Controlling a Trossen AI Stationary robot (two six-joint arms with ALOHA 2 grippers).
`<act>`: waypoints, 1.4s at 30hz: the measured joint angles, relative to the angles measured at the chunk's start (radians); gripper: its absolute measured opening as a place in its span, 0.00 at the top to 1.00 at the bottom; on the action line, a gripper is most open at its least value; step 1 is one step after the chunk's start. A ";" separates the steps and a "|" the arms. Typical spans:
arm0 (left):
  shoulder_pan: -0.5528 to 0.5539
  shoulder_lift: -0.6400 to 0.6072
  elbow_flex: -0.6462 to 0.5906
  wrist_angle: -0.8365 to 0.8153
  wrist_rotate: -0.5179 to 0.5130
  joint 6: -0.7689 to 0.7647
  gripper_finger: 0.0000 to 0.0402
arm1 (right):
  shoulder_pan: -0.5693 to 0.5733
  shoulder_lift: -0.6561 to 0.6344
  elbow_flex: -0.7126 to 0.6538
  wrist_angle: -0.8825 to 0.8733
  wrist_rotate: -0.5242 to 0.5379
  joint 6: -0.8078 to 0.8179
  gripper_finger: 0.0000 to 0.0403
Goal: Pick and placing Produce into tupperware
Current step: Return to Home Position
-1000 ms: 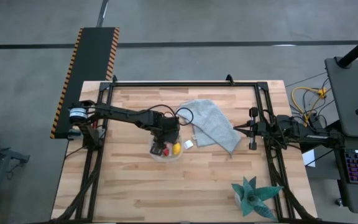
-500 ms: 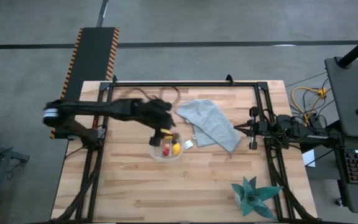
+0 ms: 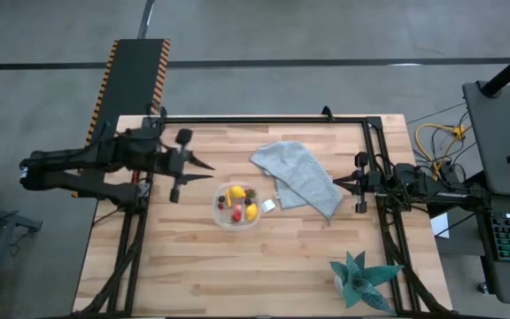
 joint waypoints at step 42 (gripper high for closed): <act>-0.090 -0.784 -0.849 0.343 -0.311 -0.143 1.00 | 0.000 0.011 0.000 -0.033 0.000 0.045 0.98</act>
